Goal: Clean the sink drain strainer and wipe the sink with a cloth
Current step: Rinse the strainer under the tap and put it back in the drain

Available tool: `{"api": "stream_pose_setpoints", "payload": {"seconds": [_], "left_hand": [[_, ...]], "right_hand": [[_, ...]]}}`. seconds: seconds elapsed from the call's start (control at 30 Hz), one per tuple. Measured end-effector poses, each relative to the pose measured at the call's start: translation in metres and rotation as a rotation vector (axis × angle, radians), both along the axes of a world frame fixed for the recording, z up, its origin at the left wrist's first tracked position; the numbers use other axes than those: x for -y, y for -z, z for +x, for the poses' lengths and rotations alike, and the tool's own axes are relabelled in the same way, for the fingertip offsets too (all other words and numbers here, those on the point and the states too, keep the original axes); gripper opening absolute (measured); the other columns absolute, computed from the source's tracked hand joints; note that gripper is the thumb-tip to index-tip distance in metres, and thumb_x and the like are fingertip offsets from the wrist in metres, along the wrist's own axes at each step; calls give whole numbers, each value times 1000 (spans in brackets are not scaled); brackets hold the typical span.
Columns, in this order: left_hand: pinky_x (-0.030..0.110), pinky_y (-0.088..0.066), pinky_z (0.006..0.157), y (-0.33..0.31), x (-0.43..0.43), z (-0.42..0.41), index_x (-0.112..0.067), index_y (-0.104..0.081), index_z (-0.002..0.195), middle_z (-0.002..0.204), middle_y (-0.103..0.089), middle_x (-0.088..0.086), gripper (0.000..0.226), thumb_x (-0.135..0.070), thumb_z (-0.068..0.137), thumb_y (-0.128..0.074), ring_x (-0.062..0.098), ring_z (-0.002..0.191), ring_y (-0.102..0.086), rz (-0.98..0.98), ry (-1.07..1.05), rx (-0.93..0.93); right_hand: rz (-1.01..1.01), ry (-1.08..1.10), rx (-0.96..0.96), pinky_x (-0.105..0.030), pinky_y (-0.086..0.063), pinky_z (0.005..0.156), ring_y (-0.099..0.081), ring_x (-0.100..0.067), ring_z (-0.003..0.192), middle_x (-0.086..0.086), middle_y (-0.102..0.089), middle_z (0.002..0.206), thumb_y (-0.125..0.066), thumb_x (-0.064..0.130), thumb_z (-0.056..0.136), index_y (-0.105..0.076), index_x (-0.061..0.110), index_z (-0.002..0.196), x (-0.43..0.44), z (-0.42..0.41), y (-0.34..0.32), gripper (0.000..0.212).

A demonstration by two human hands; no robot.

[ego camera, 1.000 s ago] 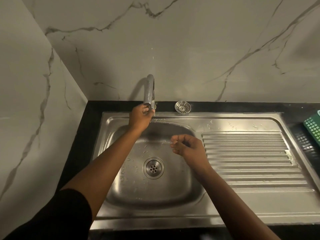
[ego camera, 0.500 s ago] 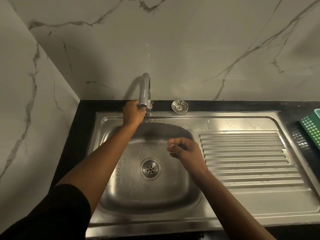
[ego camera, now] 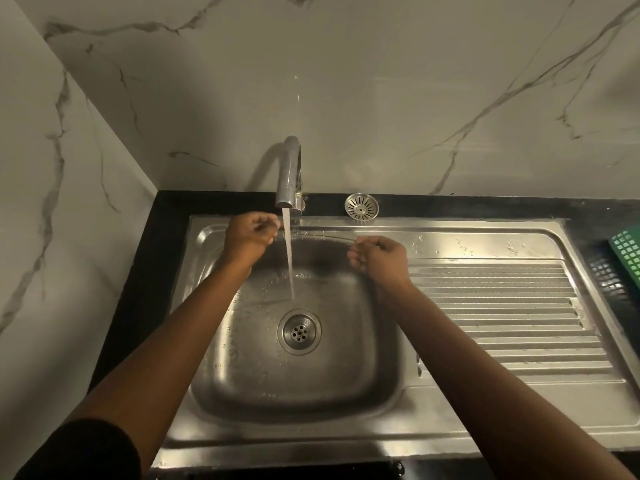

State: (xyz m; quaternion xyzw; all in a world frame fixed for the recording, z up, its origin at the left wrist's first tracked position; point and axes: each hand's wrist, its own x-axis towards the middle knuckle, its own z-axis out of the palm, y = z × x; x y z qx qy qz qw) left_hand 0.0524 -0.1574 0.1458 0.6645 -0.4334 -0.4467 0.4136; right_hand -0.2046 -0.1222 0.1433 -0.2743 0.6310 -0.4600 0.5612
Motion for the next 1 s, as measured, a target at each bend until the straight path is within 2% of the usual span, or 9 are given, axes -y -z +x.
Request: {"api": "stream_pose_setpoints", "payload": {"seconds": [0.13,0.4,0.47,0.53,0.6,0.73,0.8,0.93,1.0], "left_hand": [[42,-62,91,13,-34,7,-18,-76,101,97,-79,8,11,-11,94,-74,31,97,-76,55,-49,-27],[31,-60,88,26,-92,4,-22,-75,109,104,-78,-3,15,-15,96,-71,13,99,-74,113,-48,-69],[32,-60,89,26,-95,2,-23,-76,108,103,-79,-4,14,-17,96,-72,12,98,-74,113,-55,-73],[34,-61,89,25,-95,0,-23,-76,108,102,-79,-3,14,-18,95,-72,15,98,-75,111,-58,-71],[35,-61,90,24,-94,-2,-23,-76,107,102,-79,-3,14,-18,95,-72,16,97,-75,110,-63,-72],[37,-61,90,23,-96,-5,-21,-77,108,101,-80,-2,14,-18,95,-72,17,97,-75,98,-67,-79],[37,-62,90,23,-99,-6,-19,-77,108,101,-80,-1,14,-17,95,-72,19,97,-75,97,-74,-88],[34,-63,87,23,-104,-5,-18,-76,108,98,-80,-1,13,-14,96,-71,16,93,-76,92,-94,-117],[32,-63,86,22,-106,-7,-19,-77,108,99,-80,-2,13,-15,96,-71,12,92,-76,85,-95,-132]], "right_hand": [[127,178,99,-31,-62,65,-68,-21,61,-13,-72,70,-75,1,93,-71,-4,93,45,-5,9,7],[226,211,-83,-34,-61,71,-63,-17,51,-10,-69,68,-83,14,89,-66,2,85,94,-10,22,21],[245,215,-123,-33,-59,67,-61,-16,47,-9,-68,68,-82,13,89,-66,3,85,98,-11,22,19],[261,215,-146,-28,-55,57,-60,-15,44,-9,-67,69,-81,12,89,-68,2,85,101,-12,21,17],[274,212,-156,-25,-52,50,-61,-17,45,-11,-69,71,-80,10,89,-69,1,88,104,-13,20,14],[302,156,-140,-30,-58,63,-67,-21,62,-10,-70,77,-76,4,89,-65,5,87,107,-18,19,11],[326,143,-192,-29,-53,59,-68,-21,61,-10,-71,73,-78,2,85,-67,4,84,108,-18,19,11],[270,164,-187,-33,-65,71,-77,-22,65,-16,-76,79,-83,0,83,-68,4,83,101,-12,20,16],[232,142,-178,-31,-65,67,-76,-20,61,-17,-76,80,-83,-1,83,-69,3,86,91,-6,19,16]]}}
